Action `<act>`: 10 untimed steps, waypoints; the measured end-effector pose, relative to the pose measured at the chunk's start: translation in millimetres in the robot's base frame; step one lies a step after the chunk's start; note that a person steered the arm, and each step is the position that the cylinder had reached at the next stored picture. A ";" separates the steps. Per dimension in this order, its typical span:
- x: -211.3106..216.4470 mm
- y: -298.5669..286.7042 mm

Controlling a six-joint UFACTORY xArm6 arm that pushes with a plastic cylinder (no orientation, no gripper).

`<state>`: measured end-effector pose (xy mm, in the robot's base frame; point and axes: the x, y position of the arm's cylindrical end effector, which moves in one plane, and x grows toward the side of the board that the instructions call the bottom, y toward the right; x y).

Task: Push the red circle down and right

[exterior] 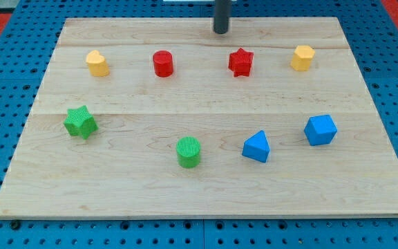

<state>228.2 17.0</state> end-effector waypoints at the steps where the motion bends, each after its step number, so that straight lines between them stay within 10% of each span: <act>1: 10.2 -45.6; 4: 32.2 -107.4; 6: 129.0 -61.1; 10: 121.2 -104.0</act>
<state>349.4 -87.0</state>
